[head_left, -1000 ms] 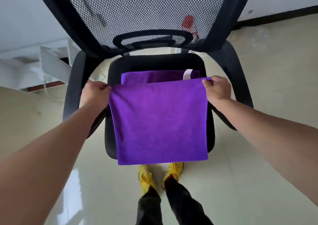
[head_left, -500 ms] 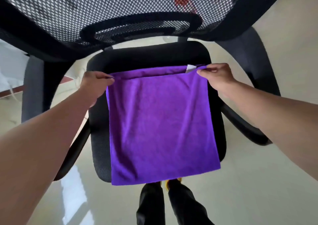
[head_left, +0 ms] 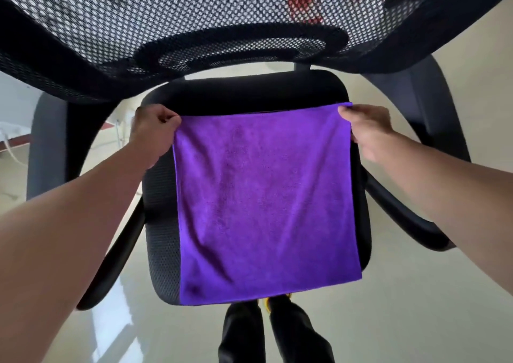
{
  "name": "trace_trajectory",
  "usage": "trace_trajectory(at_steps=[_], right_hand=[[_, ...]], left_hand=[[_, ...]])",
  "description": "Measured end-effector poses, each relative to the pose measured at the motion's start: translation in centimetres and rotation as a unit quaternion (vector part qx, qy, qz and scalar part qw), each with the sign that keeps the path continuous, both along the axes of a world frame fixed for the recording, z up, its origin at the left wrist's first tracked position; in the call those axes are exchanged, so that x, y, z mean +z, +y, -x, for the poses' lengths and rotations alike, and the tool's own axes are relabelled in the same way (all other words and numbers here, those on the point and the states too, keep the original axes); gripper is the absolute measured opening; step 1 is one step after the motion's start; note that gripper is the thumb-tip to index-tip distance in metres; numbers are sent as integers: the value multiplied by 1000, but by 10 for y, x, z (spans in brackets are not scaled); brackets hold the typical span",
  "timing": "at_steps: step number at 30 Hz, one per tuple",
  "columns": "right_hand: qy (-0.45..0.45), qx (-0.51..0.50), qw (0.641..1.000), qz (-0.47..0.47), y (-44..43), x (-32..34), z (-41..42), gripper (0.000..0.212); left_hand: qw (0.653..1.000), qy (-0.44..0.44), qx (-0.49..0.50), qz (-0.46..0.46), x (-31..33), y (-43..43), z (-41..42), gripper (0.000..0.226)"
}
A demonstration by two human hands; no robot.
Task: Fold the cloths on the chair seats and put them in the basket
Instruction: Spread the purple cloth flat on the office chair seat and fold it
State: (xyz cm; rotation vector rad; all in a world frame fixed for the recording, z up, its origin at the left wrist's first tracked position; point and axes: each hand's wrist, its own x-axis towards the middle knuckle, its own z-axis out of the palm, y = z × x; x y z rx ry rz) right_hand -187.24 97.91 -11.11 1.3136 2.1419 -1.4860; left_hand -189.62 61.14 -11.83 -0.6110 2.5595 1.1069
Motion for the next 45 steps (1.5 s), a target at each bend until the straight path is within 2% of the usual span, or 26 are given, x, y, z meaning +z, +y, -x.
trace_trajectory(at_steps=[3,7,12,17,20,22,23,25,26,28,32,34,38,40,43,45], right_hand=[[4,-6,1000,-11,-2,-2,3,12],[5,-3,1000,-20,-3,-3,4,13],[8,30,999,-11,-4,1,5,14],[12,32,999,-7,-3,3,9,18],[15,28,999,-14,-5,1,9,17],[16,28,999,-17,-5,1,9,16],[15,28,999,-17,-4,2,9,15],[14,26,999,-19,-2,2,9,14],[16,23,999,-19,-2,2,9,15],[23,16,999,-23,-2,0,9,14],[46,10,997,-53,-6,-9,13,25],[59,19,994,-89,-7,-16,18,29],[63,46,983,-168,-8,-29,28,13],[44,61,979,-188,-7,-30,21,27],[17,68,981,-179,-7,-29,-12,45],[5,58,985,-165,-9,-26,-46,46]], left_hand=[[997,1,-68,38,-2,1,-2,4],[972,-4,-194,135,0,1,-3,14],[968,-56,-204,132,8,-5,5,19],[971,-40,-223,77,13,-1,6,20],[941,-63,-313,114,15,10,1,25],[931,-74,-334,127,15,16,-2,26],[947,-73,-296,105,14,16,-1,26],[989,-73,-130,13,12,9,3,24],[996,-70,-53,-27,11,3,5,24],[996,-65,18,-61,9,-9,10,25],[994,-44,78,-66,1,-14,18,26],[993,-18,115,-36,-11,-10,21,27],[990,29,140,7,-25,-3,21,27],[987,13,160,-6,-19,-1,10,31],[978,-70,170,-94,-5,2,-30,49],[976,-123,138,-115,-1,1,-66,37]])
